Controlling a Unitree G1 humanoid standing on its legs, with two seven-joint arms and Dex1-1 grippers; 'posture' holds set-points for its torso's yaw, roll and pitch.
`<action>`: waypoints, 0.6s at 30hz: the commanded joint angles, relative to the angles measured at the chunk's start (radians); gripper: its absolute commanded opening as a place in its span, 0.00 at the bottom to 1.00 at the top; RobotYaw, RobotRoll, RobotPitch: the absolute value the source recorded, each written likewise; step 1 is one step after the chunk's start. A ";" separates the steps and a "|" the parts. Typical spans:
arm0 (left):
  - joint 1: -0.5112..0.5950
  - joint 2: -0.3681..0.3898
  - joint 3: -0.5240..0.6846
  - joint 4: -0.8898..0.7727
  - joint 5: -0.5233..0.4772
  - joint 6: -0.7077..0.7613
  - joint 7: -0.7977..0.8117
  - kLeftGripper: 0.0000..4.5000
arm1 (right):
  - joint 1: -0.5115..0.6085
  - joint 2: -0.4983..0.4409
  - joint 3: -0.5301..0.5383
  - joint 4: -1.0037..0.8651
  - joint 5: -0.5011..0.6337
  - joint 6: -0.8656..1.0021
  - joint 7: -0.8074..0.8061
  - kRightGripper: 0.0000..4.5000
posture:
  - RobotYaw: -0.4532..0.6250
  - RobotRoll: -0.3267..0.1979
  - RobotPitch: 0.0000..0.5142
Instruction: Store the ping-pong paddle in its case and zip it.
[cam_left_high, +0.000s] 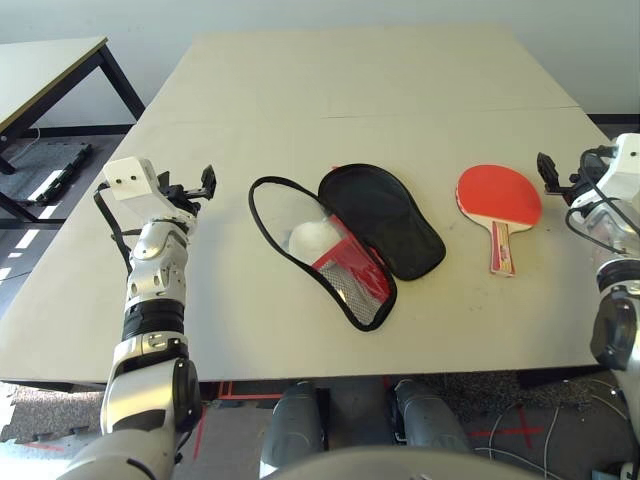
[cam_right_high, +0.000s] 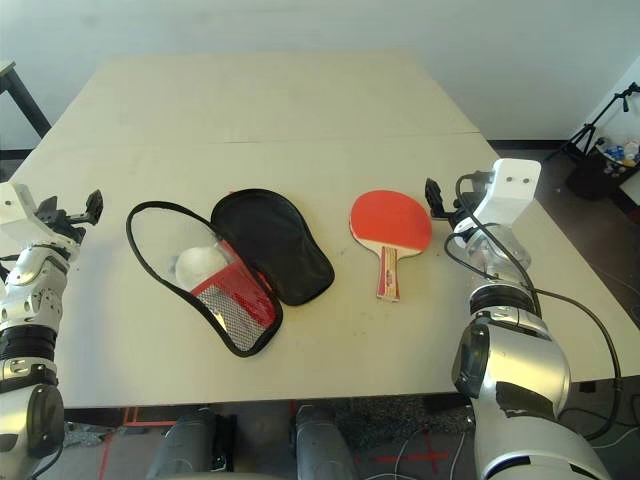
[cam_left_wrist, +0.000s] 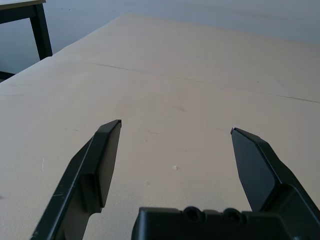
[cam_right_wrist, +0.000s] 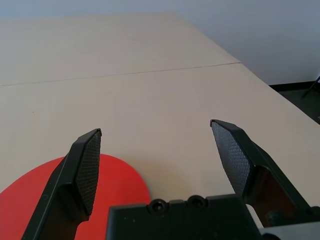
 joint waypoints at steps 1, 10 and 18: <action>0.016 0.004 0.019 0.010 -0.008 -0.006 0.009 1.00 | -0.005 0.008 -0.002 0.012 -0.003 -0.004 0.000 1.00 | 0.45 0.62 0.13; -0.031 0.070 0.055 -0.015 -0.036 0.019 0.000 1.00 | -0.010 0.011 -0.002 0.009 -0.002 0.000 -0.001 1.00 | 0.44 0.62 0.15; -0.078 0.114 -0.079 -0.415 -0.143 0.259 -0.216 1.00 | 0.007 0.024 -0.010 -0.013 0.020 0.022 0.031 1.00 | 0.46 0.62 0.16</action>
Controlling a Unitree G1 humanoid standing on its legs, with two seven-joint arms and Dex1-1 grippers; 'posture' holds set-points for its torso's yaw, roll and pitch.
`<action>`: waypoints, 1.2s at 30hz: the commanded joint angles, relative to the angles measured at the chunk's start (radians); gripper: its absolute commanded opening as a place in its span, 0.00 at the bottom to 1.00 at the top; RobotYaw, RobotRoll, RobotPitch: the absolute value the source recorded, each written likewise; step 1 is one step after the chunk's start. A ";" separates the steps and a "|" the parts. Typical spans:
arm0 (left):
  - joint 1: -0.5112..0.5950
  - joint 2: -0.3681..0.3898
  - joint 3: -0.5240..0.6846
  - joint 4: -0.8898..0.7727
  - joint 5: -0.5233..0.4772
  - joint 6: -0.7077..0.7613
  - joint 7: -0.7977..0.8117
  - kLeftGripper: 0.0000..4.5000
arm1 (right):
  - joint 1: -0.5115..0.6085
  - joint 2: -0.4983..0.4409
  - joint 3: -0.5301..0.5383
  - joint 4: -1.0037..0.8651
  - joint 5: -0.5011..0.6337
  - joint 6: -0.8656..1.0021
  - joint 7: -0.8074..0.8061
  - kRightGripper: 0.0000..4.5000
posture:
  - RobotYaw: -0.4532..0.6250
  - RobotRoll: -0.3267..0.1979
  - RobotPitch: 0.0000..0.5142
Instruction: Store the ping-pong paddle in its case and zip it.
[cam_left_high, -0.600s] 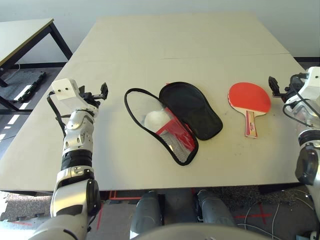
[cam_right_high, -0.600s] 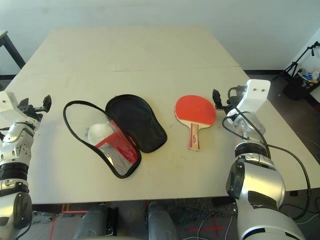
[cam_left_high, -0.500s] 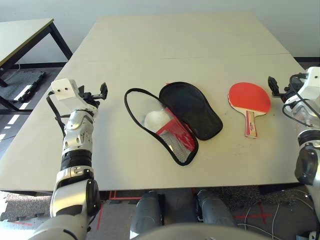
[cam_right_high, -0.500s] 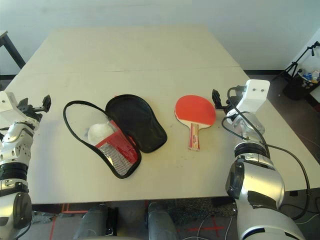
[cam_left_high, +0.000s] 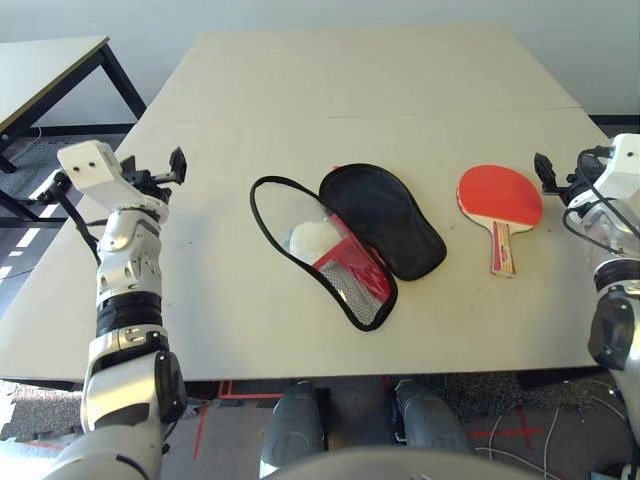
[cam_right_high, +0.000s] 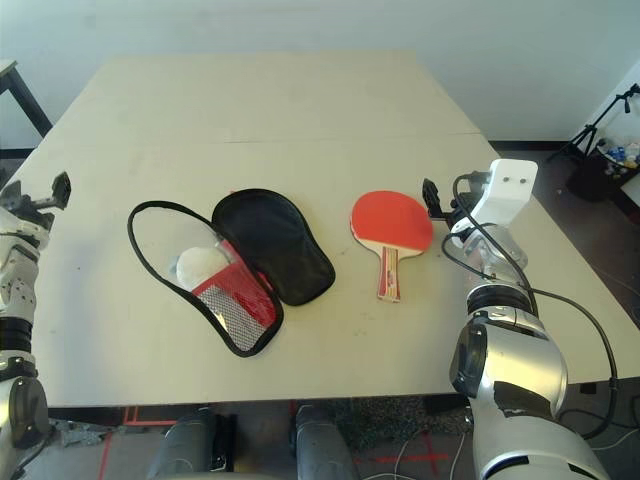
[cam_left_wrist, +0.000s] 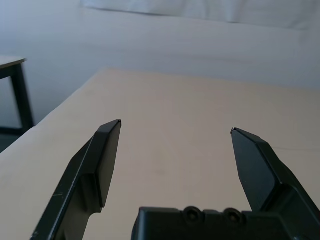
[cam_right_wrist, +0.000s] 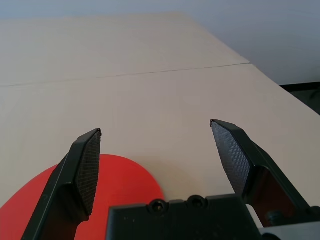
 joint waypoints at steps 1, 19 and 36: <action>-0.010 0.018 -0.109 -0.209 -0.077 0.162 -0.131 1.00 | 0.015 0.011 -0.010 -0.021 0.018 0.021 0.026 1.00 | 0.45 0.62 0.16; 0.038 0.036 -0.370 -0.525 -0.193 0.502 -0.413 1.00 | 0.358 0.070 0.070 -1.120 0.122 1.027 -0.151 1.00 | 0.38 0.62 0.16; 0.011 -0.003 -0.440 -0.534 -0.125 0.496 -0.450 1.00 | 0.241 0.251 -0.023 -1.461 0.090 1.918 -0.393 1.00 | 0.36 0.62 0.18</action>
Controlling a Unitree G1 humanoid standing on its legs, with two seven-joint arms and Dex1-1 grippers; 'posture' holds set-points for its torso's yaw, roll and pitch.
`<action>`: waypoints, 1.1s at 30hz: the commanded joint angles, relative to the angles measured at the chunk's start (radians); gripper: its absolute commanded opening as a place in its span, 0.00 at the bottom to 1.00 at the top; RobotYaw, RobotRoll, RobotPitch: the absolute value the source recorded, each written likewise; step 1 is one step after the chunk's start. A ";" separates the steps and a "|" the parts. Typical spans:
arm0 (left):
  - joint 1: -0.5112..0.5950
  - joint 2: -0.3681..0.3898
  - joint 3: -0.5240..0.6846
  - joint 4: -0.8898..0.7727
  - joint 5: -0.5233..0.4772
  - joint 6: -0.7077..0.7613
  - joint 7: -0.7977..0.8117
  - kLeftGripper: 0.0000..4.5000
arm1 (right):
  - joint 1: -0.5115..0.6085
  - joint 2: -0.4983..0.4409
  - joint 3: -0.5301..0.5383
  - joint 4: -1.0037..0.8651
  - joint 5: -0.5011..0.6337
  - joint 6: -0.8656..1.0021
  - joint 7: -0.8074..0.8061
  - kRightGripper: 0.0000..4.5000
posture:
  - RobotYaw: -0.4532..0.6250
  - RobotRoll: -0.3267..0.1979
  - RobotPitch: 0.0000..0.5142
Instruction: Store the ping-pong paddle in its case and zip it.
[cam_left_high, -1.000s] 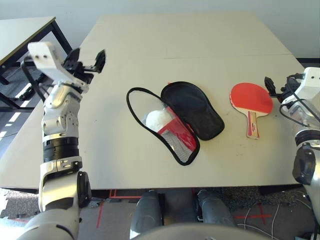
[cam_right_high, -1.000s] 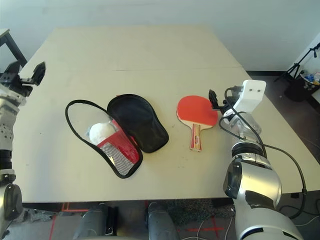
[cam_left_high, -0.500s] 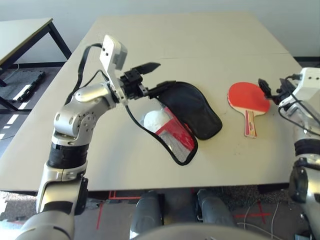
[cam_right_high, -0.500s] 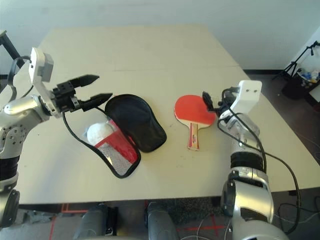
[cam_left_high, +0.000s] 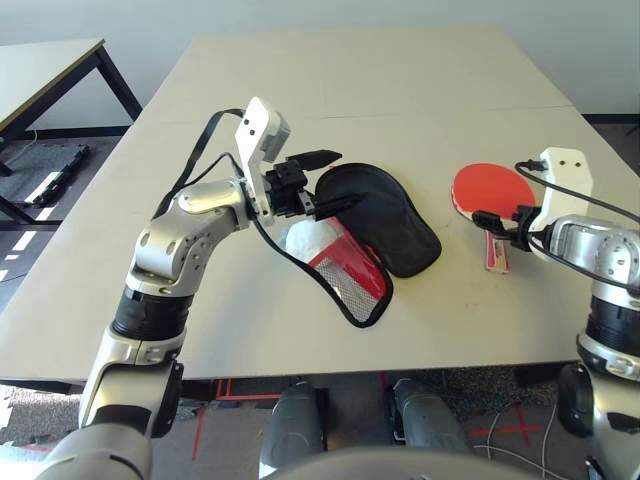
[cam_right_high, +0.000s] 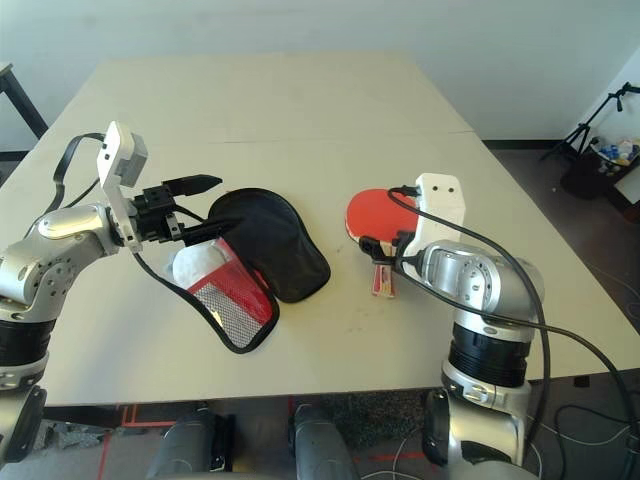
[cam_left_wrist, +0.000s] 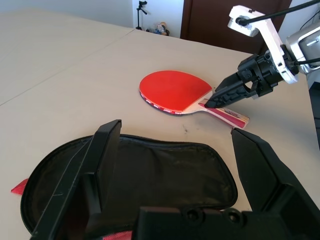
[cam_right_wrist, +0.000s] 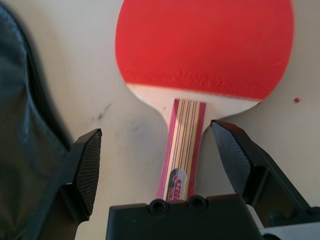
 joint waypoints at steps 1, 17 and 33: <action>-0.015 -0.006 -0.018 -0.012 0.013 0.009 -0.002 1.00 | -0.016 0.022 -0.010 0.027 -0.046 0.038 -0.038 1.00 | 0.37 0.62 0.19; -0.006 -0.024 -0.027 -0.051 0.023 0.025 0.026 1.00 | -0.046 0.100 0.002 0.207 -0.140 -0.024 -0.071 1.00 | 0.39 0.62 0.20; 0.017 -0.034 -0.037 -0.024 0.053 -0.017 0.009 1.00 | 0.015 0.045 0.139 0.105 -0.160 -0.126 -0.022 0.26 | 0.39 0.62 0.18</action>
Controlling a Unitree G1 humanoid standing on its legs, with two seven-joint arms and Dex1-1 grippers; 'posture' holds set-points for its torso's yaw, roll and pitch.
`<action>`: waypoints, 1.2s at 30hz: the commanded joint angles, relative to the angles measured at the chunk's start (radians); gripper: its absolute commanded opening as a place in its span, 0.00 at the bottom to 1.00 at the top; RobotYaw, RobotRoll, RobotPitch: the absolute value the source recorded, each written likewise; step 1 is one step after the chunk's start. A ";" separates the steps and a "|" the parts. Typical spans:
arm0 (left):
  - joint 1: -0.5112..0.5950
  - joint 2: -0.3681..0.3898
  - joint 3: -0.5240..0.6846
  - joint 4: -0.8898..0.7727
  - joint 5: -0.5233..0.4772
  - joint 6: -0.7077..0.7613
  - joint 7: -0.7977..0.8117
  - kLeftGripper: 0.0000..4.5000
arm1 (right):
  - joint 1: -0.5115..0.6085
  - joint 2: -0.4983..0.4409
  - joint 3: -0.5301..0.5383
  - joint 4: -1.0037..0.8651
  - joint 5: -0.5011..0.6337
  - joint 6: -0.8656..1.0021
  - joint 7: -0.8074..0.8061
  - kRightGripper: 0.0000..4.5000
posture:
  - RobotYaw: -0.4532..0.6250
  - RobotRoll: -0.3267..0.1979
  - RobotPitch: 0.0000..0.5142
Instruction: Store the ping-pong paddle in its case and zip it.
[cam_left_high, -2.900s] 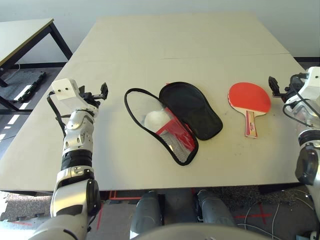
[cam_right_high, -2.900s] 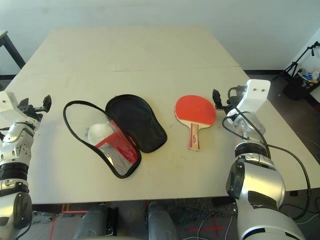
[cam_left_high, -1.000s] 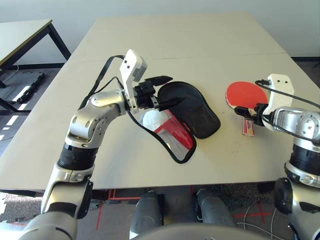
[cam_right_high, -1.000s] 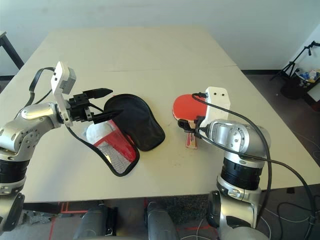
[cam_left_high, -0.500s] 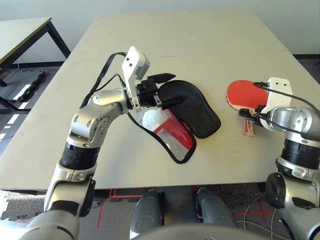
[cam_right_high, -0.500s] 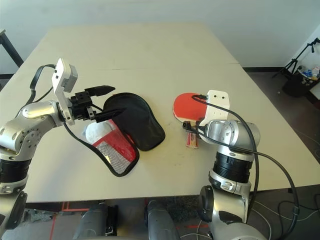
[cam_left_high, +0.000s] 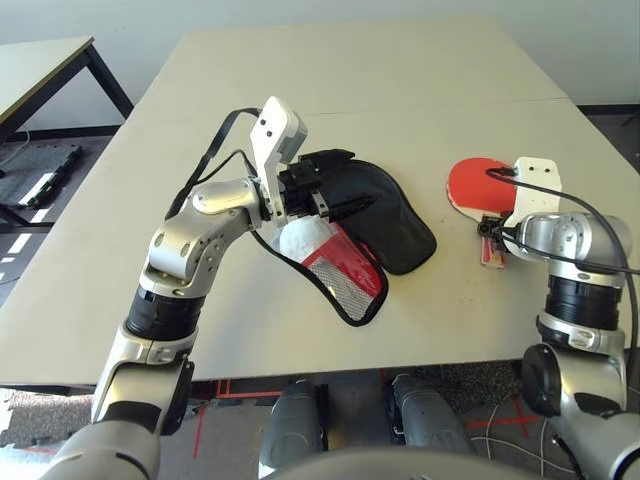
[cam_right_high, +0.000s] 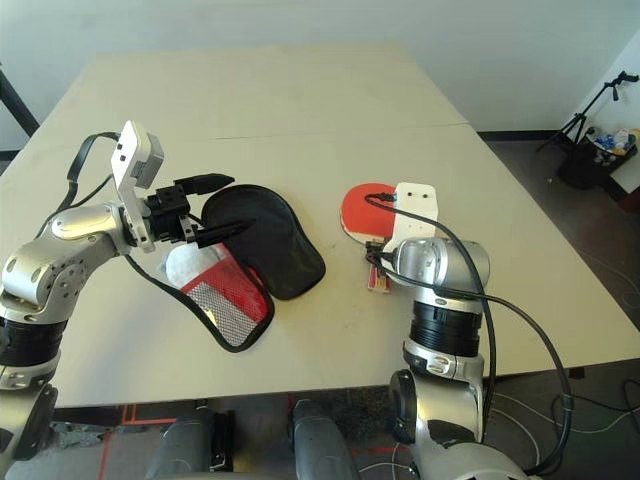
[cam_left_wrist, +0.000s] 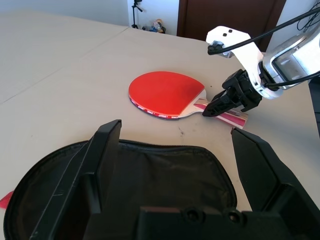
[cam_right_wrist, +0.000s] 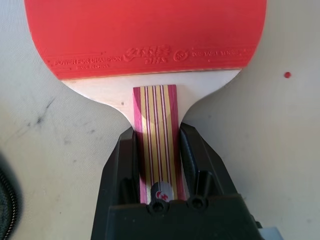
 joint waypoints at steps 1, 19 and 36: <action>0.011 0.000 -0.013 0.016 0.016 -0.018 -0.015 1.00 | 0.032 -0.035 0.066 -0.061 0.002 -0.055 0.034 0.26 | 0.39 0.62 0.18; 0.026 0.011 -0.019 0.022 0.052 -0.035 -0.053 1.00 | -0.006 -0.069 0.258 -0.176 0.095 -0.250 0.262 0.26 | 0.39 0.62 0.20; 0.029 0.013 -0.024 -0.016 0.056 -0.009 -0.028 1.00 | -0.003 -0.005 0.425 -0.115 0.110 -0.261 0.343 0.26 | 0.43 0.62 0.23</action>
